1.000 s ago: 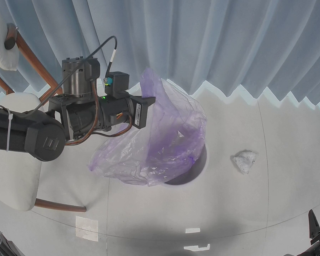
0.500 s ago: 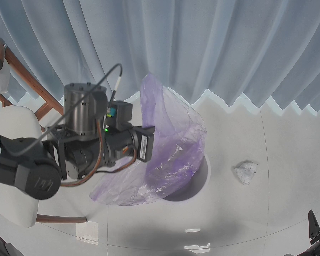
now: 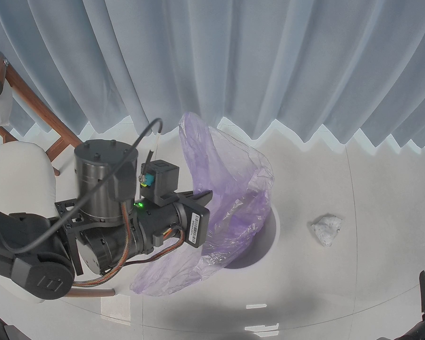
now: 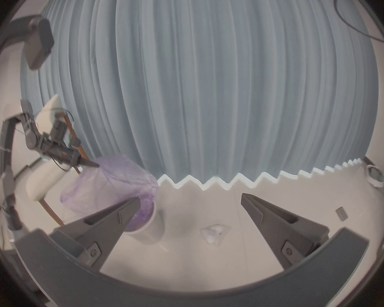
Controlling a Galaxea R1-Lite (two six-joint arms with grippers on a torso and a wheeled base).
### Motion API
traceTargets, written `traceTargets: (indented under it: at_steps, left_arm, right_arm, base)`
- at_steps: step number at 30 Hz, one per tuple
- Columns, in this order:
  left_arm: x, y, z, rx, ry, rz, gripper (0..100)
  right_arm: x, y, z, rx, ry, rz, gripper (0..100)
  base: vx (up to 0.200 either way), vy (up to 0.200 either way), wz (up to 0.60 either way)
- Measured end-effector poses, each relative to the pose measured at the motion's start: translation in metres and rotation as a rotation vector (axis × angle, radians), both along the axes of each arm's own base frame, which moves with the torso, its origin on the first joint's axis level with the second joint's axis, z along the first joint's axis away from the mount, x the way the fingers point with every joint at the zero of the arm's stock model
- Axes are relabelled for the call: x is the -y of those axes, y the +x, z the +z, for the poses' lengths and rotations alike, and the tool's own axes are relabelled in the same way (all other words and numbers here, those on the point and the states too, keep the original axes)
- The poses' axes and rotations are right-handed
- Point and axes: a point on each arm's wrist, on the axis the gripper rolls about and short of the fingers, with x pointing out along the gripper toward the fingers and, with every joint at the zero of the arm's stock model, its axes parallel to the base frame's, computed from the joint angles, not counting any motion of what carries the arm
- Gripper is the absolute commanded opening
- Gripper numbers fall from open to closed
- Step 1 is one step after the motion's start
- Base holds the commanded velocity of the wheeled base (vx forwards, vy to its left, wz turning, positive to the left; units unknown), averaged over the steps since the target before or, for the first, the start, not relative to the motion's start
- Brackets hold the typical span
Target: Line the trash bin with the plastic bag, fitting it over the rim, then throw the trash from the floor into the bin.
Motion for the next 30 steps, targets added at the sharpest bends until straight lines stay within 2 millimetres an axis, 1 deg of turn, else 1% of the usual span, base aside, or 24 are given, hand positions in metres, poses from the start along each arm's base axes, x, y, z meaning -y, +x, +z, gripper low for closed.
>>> traceTargets:
  at_steps: [4, 7, 10, 16, 22, 23, 26, 30]
  left_arm:
    - [-0.005, 0.0, 0.0, 0.003, -0.004, 0.009, 0]
    - [-0.008, 0.0, 0.001, 0.009, -0.012, 0.014, 0]
    - [-0.011, 0.001, 0.002, 0.015, -0.019, 0.013, 0]
    - [-0.014, 0.001, 0.004, 0.028, -0.034, 0.012, 0]
    - [-0.017, 0.0, 0.006, 0.038, -0.043, 0.012, 0]
    - [-0.018, 0.0, 0.007, 0.039, -0.044, 0.012, 0]
    - [-0.018, 0.0, 0.007, 0.043, -0.048, 0.012, 0]
    - [-0.019, 0.001, 0.008, 0.047, -0.052, 0.011, 0]
  right_arm:
    - [0.0, 0.006, 0.022, -0.035, 0.062, 0.091, 100]
    - [-0.001, 0.018, 0.036, -0.108, 0.108, 0.155, 100]
    - [-0.004, 0.035, 0.049, -0.199, 0.142, 0.221, 100]
    - [-0.017, 0.079, 0.068, -0.398, 0.177, 0.339, 100]
    - [-0.041, 0.132, 0.074, -0.565, 0.197, 0.43, 100]
    - [-0.046, 0.142, 0.074, -0.585, 0.2, 0.448, 0]
    - [-0.065, 0.169, 0.068, -0.639, 0.205, 0.502, 0]
    - [-0.095, 0.2, 0.05, -0.723, 0.191, 0.562, 0]
  base:
    - [0.0, 0.0, 0.0]
    - [0.0, 0.0, 0.0]
    - [0.0, 0.0, 0.0]
    - [0.0, 0.0, 0.0]
    - [0.0, 0.0, 0.0]
    - [0.0, 0.0, 0.0]
    - [0.0, 0.0, 0.0]
    - [0.0, 0.0, 0.0]
